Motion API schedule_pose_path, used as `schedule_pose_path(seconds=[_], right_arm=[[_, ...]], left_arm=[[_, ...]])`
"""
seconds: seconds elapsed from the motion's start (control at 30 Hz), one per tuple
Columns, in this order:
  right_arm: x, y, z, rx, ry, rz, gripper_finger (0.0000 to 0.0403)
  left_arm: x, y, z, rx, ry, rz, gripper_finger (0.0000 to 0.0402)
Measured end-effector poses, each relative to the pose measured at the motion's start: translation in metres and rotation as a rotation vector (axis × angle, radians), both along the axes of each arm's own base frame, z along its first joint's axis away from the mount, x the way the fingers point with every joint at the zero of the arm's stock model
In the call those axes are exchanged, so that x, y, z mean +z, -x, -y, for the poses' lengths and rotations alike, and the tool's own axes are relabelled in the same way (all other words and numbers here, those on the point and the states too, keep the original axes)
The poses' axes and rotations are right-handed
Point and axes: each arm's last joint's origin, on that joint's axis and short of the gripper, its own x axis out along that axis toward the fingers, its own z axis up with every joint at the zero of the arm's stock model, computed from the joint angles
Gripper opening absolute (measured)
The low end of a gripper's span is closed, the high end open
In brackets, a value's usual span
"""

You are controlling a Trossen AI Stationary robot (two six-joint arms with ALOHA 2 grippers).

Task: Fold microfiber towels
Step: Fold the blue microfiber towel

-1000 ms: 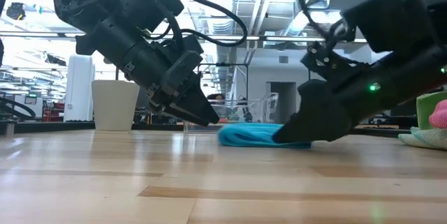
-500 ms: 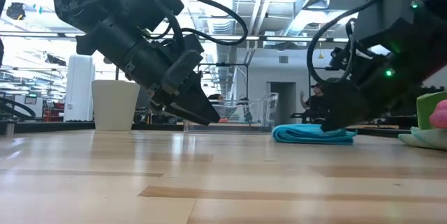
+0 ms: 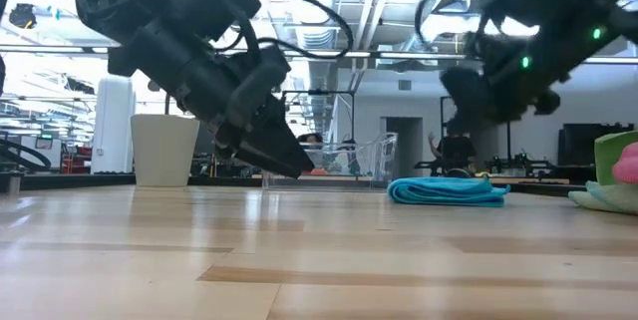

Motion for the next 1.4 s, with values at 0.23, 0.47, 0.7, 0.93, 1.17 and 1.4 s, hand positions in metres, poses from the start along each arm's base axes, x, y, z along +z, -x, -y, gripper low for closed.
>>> schedule_pose_path(seconds=[0.23,0.47,0.7,0.93,1.17,1.4], right_arm=[[-0.015,-0.021,-0.007,0.073,-0.04,0.057,0.0136],[-0.053,-0.03,-0.009,0.077,-0.078,-0.031,0.0136],[-0.06,-0.02,-0.003,0.013,-0.087,-0.118,0.0136],[-0.048,-0.016,0.007,-0.02,-0.078,-0.13,0.0136],[-0.039,-0.015,0.012,-0.031,-0.048,-0.111,0.0136],[-0.026,-0.027,0.002,0.062,-0.034,0.015,0.0136]], left_arm=[[0.039,0.01,-0.013,0.024,-0.113,0.042,0.0194],[0.058,0.027,-0.041,0.141,-0.214,-0.021,0.0184],[0.024,0.037,-0.076,0.197,-0.153,-0.02,0.0107],[-0.002,0.034,-0.119,0.317,-0.191,0.0,0.003],[0.001,0.033,-0.147,0.387,-0.213,0.031,0.0003],[0.0,0.035,-0.161,0.378,-0.154,0.045,0.0005]])
